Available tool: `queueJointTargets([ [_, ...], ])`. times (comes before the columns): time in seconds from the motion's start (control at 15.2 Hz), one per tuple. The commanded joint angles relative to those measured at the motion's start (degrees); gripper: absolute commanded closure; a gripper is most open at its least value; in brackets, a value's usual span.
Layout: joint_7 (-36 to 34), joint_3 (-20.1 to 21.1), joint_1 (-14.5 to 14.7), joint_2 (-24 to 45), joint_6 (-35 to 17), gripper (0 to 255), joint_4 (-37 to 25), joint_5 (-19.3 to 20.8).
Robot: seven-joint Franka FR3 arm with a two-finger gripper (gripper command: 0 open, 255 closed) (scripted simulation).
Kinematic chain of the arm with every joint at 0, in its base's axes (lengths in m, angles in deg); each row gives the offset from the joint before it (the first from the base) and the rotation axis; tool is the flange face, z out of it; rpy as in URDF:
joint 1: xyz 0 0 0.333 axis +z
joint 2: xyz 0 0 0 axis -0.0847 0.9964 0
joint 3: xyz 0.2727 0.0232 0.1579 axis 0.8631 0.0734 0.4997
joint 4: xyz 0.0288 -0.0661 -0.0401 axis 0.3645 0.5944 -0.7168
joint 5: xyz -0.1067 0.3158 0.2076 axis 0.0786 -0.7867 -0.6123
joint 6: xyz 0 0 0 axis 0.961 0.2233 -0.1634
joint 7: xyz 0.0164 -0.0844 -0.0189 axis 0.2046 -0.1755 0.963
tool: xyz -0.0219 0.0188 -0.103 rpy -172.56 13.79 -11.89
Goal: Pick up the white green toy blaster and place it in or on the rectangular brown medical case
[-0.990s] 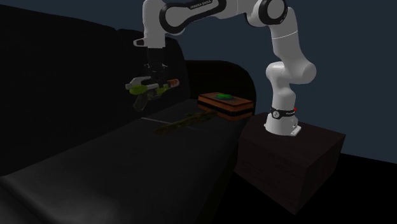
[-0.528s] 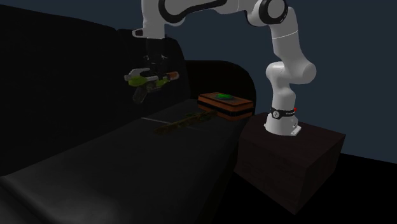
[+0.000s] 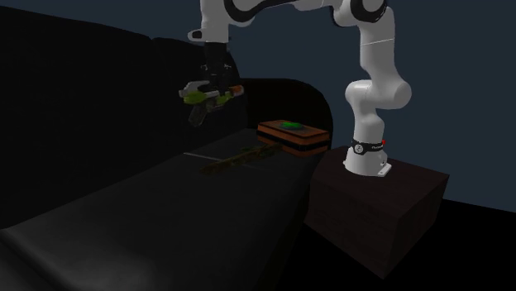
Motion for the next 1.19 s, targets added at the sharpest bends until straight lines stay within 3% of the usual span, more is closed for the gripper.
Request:
queueJointTargets([
  [0.0, -0.2, -0.4, 0.4, -4.9, -1.5, 255, 6.1, 1.7],
  [0.53, -1.9, -0.6, -0.2, -23.9, -3.1, 255, 25.6, 8.9],
  [1.12, -2.0, 0.3, -4.6, -44.7, 1.1, 255, 41.5, 15.5],
])
